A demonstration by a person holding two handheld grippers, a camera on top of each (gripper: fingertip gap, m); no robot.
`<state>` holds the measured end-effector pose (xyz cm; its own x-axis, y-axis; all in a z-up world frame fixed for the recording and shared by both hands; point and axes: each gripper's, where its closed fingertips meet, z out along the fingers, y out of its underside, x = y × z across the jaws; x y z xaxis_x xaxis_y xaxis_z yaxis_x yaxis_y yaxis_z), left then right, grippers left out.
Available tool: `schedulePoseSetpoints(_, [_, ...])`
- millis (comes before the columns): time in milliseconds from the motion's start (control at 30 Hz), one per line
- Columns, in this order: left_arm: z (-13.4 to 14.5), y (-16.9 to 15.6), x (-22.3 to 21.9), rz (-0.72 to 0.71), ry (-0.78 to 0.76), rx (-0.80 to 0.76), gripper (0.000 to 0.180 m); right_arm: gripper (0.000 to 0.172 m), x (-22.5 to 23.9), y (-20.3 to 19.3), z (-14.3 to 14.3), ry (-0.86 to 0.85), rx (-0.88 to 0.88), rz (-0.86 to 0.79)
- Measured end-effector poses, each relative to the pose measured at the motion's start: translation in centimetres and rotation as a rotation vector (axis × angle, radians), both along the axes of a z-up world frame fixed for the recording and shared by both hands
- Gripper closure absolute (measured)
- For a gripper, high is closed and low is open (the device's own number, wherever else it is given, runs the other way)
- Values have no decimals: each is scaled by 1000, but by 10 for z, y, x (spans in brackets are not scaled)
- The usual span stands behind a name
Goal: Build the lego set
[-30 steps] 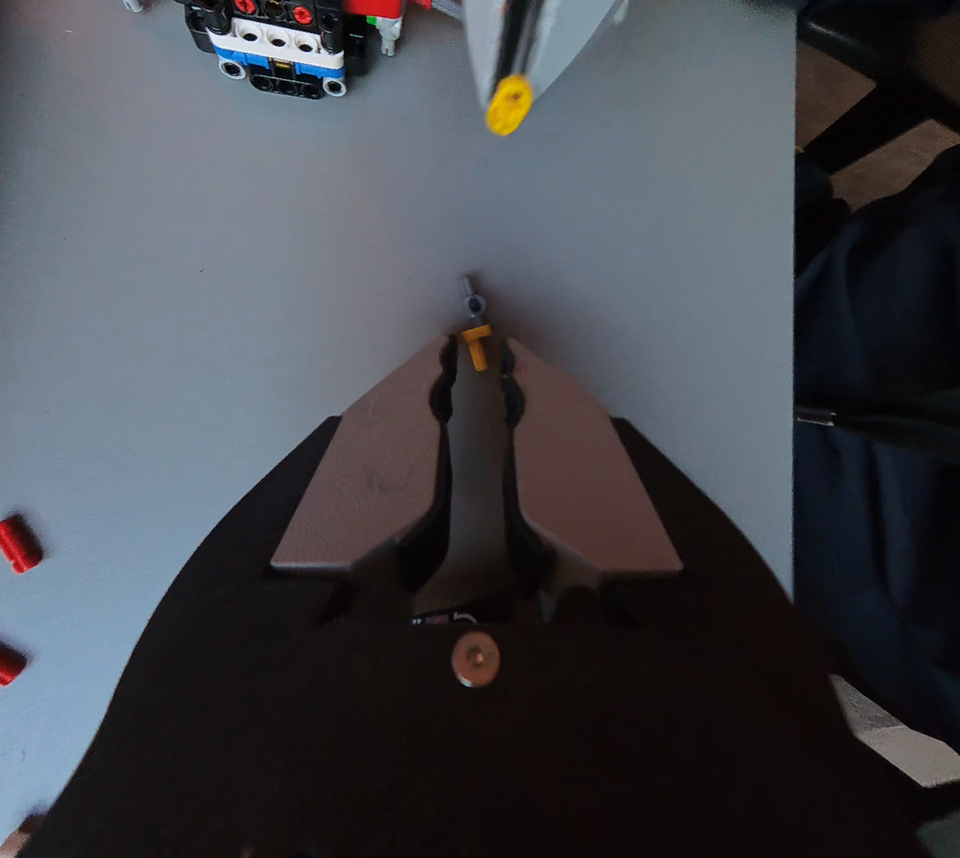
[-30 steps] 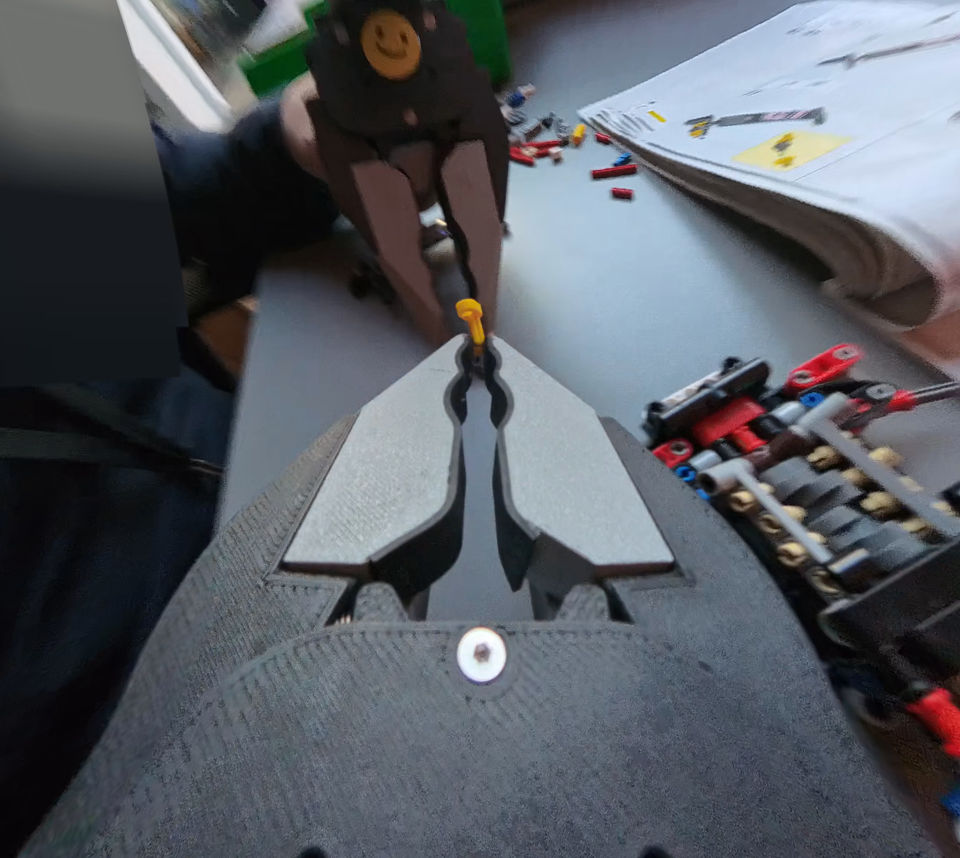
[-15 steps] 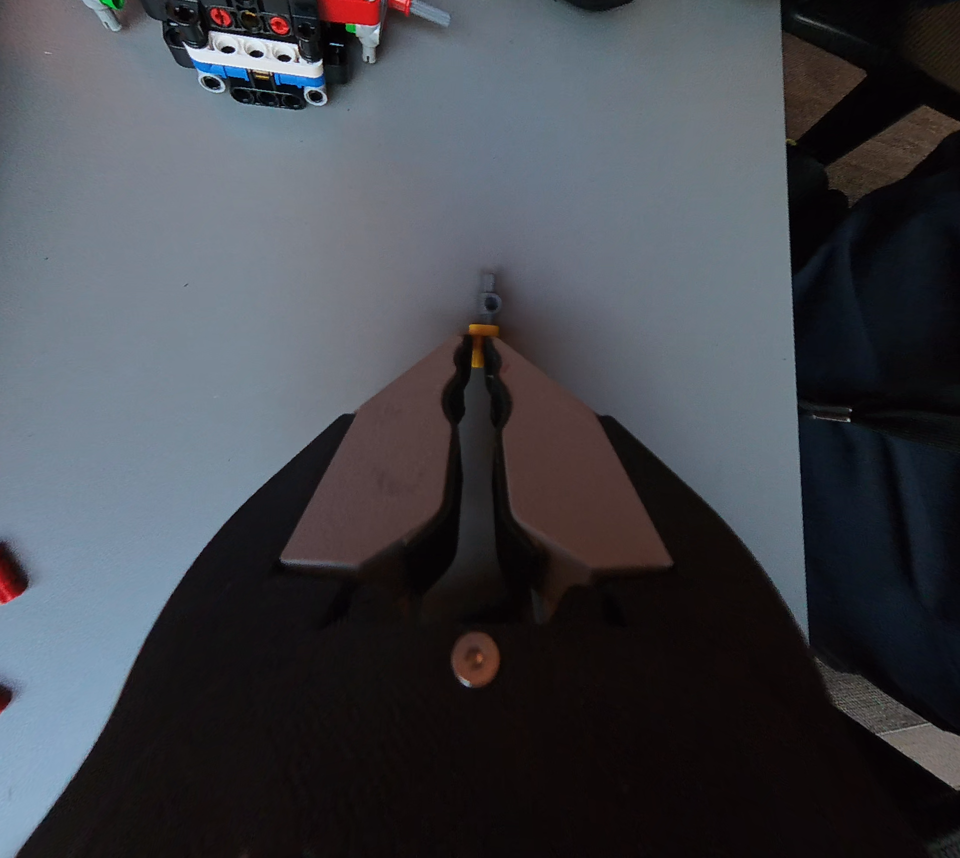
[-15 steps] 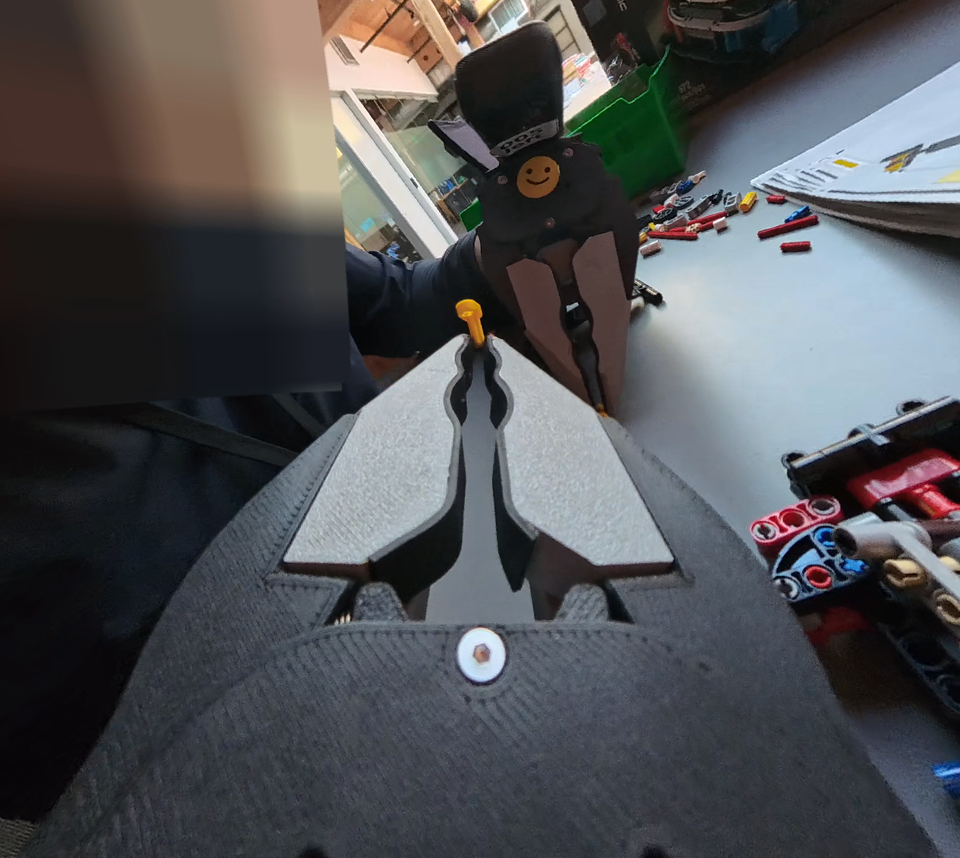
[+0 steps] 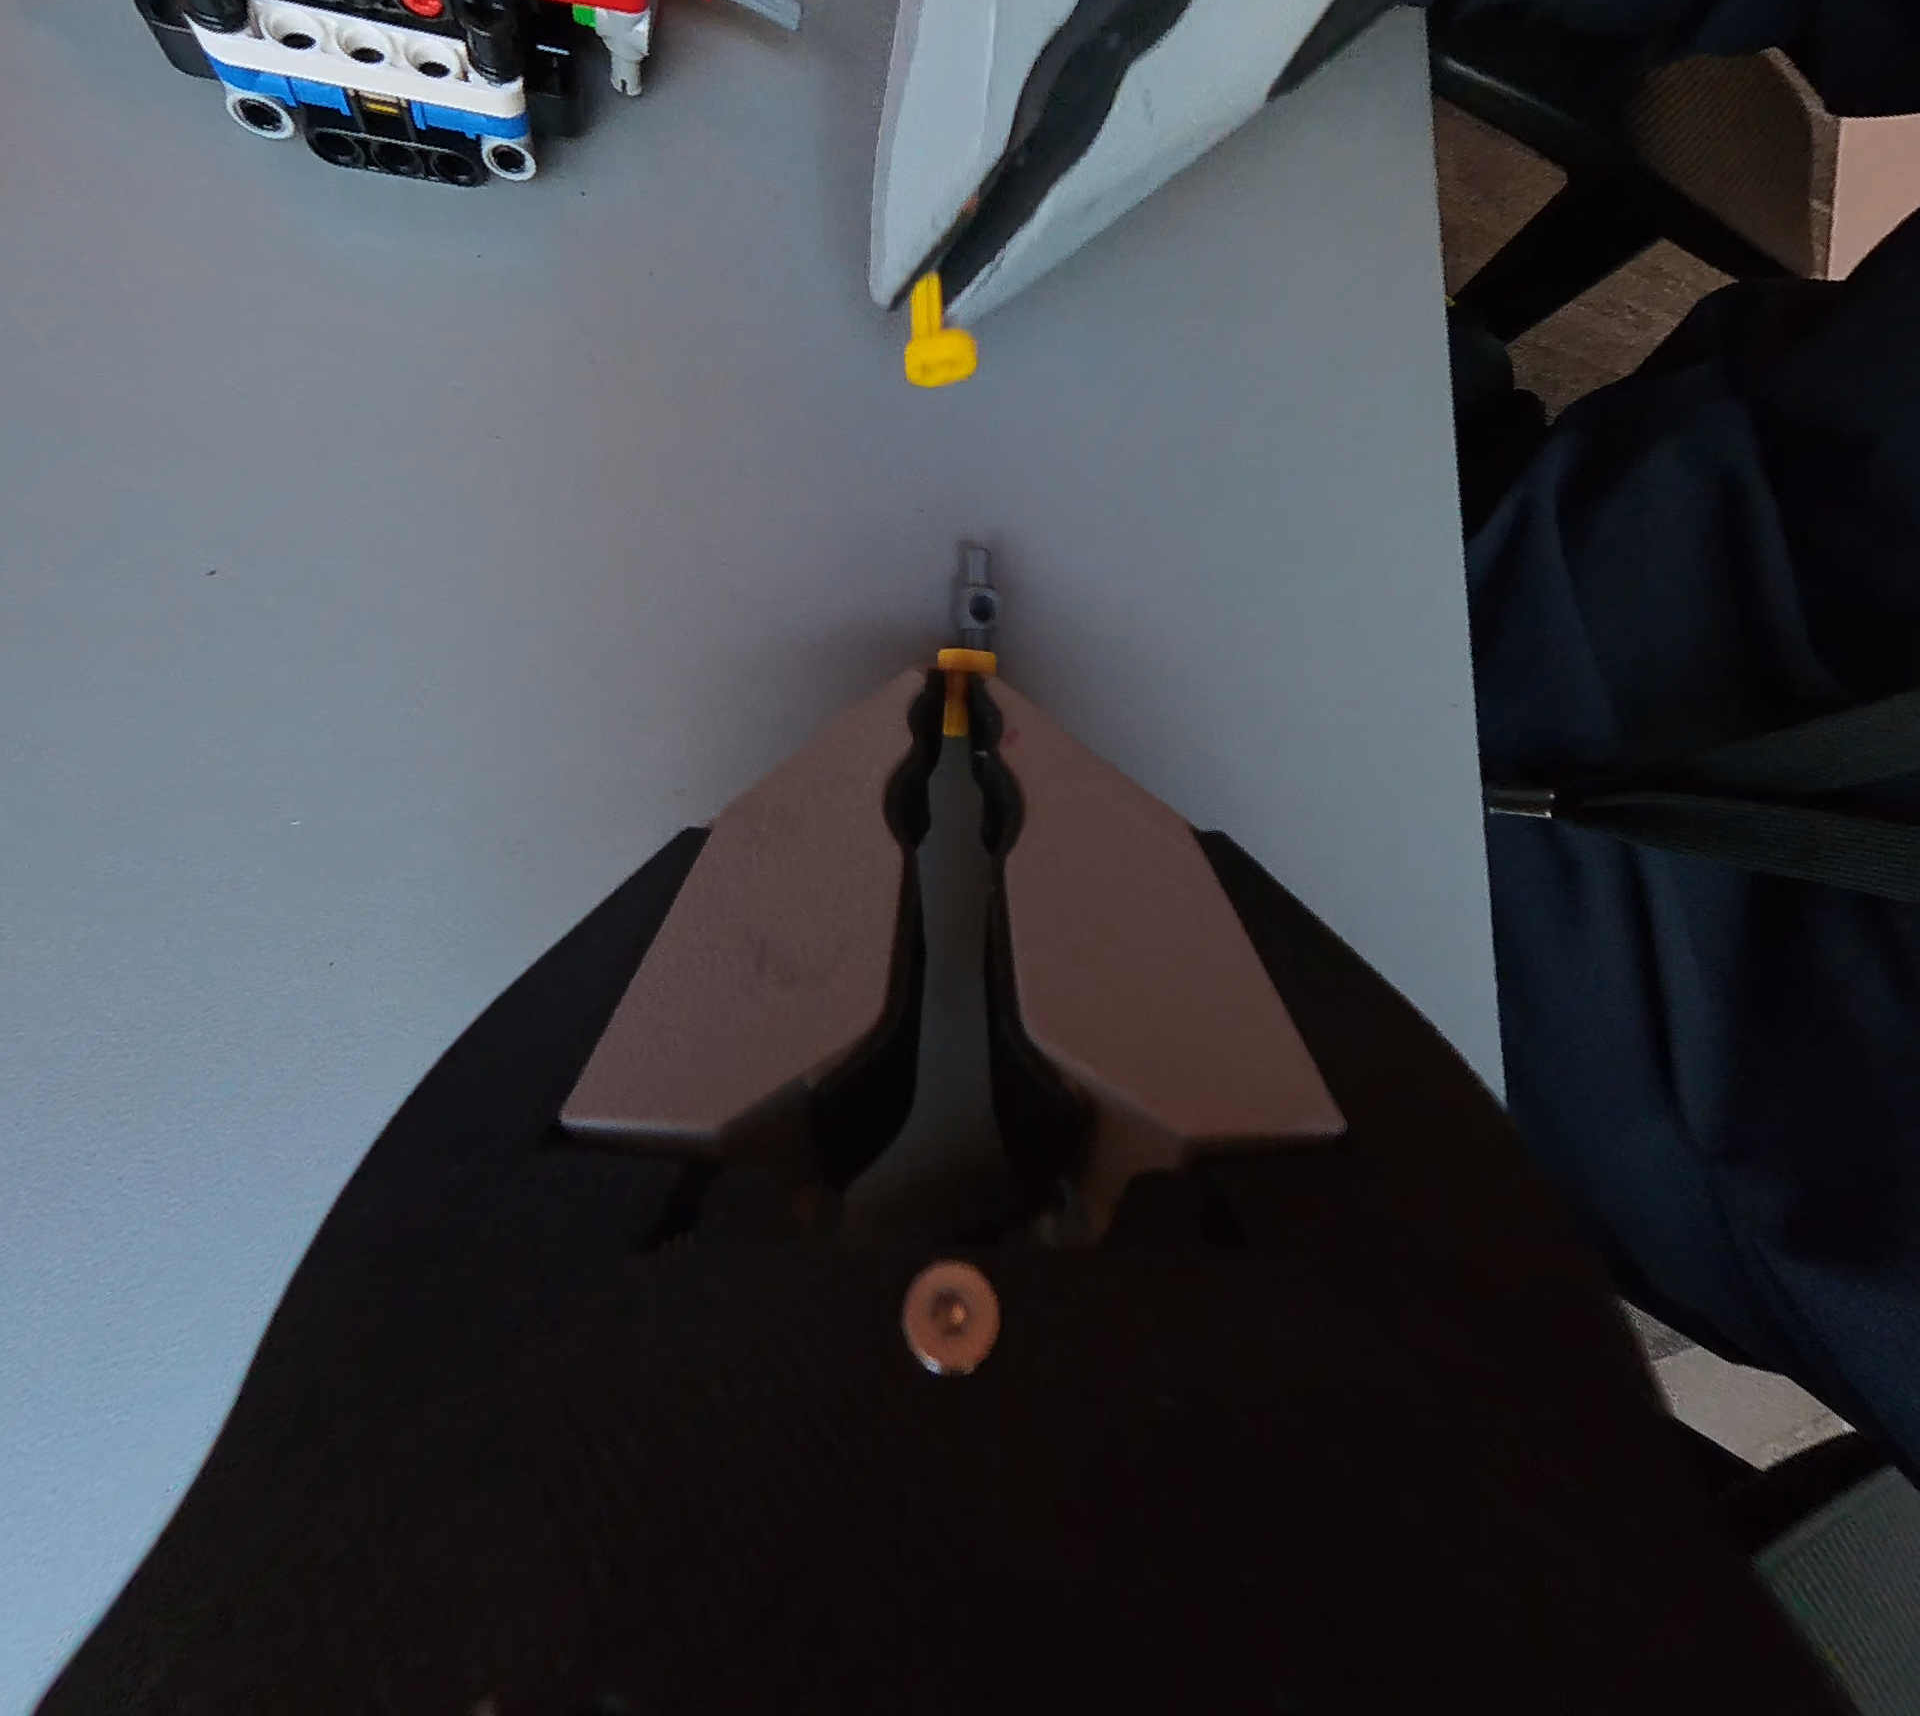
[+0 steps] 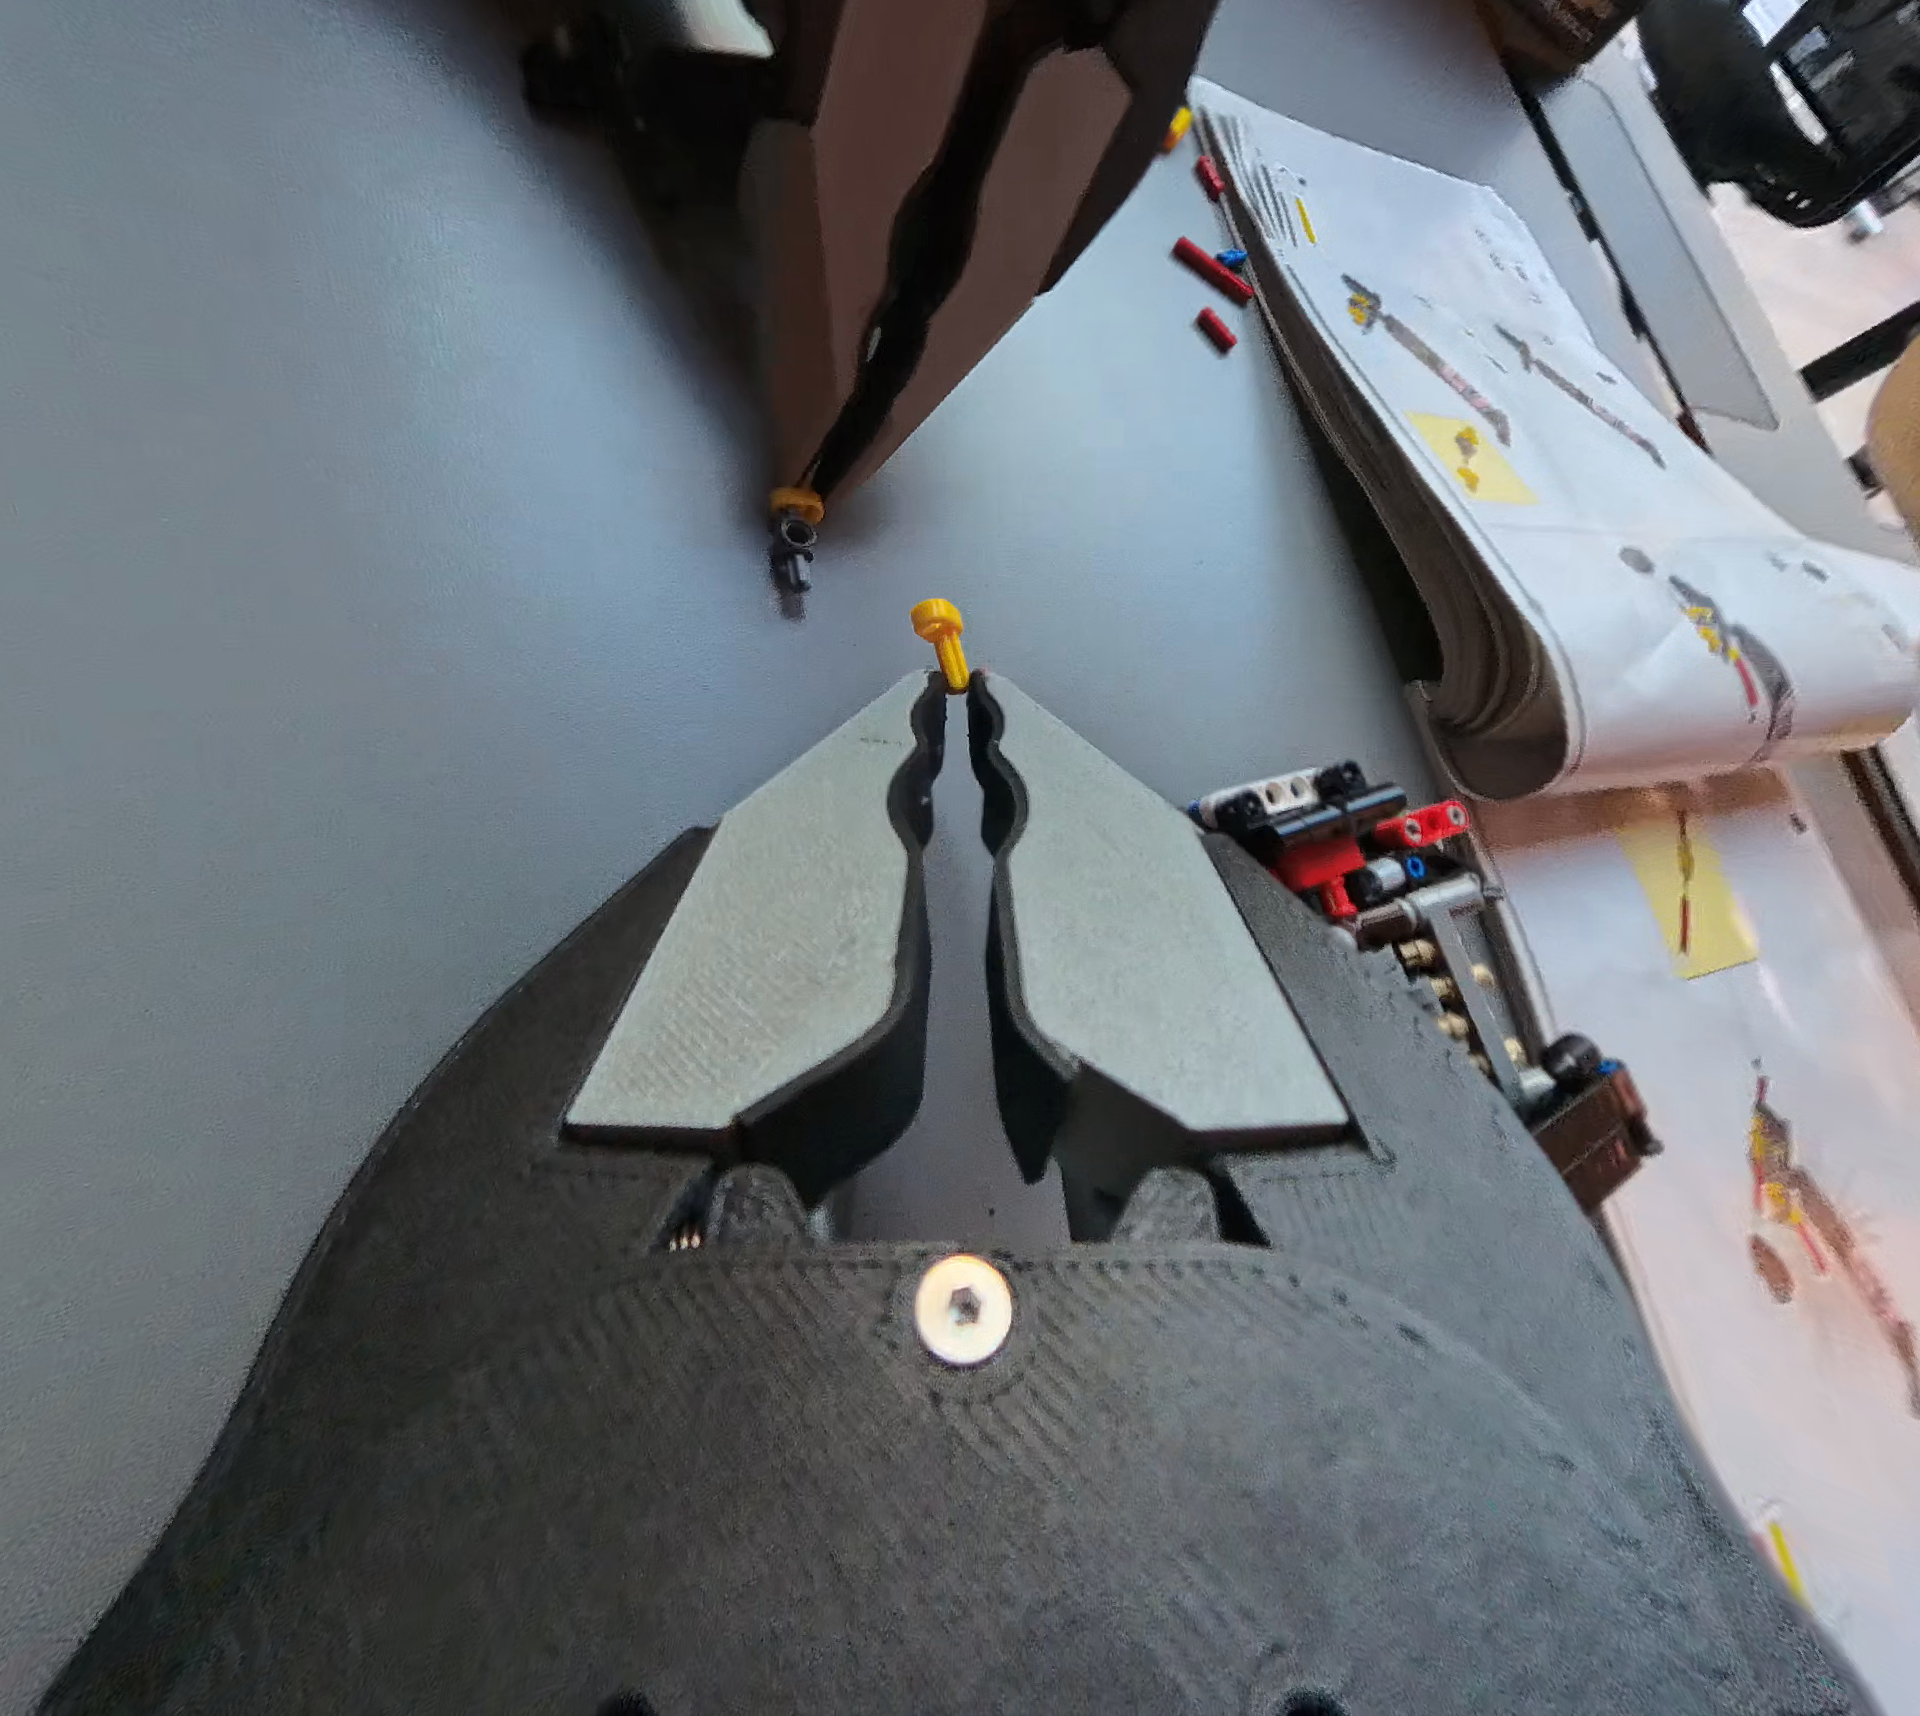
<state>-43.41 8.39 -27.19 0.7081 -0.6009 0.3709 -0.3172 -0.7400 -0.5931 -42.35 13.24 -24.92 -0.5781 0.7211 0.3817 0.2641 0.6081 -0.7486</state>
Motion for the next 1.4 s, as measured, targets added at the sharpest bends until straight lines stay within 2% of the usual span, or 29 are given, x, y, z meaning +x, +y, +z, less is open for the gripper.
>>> schedulePoseSetpoints(167, [0,-2,0,-12,16,-3,179,170,3,-8,-13,1,143,48])
schedulePoseSetpoints(333, [1,-7,3,-45,5,-9,177,164,8,-15,-19,-9,195,96])
schedulePoseSetpoints(567, [1,-7,1,-40,7,-13,177,169,12,-19,-21,-9,200,131])
schedulePoseSetpoints(700, [1,-7,1,-41,-1,-17,177,162,11,-18,-18,-28,123,116])
schedulePoseSetpoints(867, [1,-8,-5,-29,38,4,180,158,3,-12,0,-30,-69,28])
schedulePoseSetpoints(1000, [5,-11,-10,-24,58,22,180,151,-1,-14,2,-117,-221,-34])
schedulePoseSetpoints(1200, [8,-12,-9,-13,29,23,172,150,-3,-16,-3,-186,-275,-65])
schedulePoseSetpoints(1400, [10,-16,-19,-16,102,64,175,149,-2,-16,-8,-226,-284,-75])
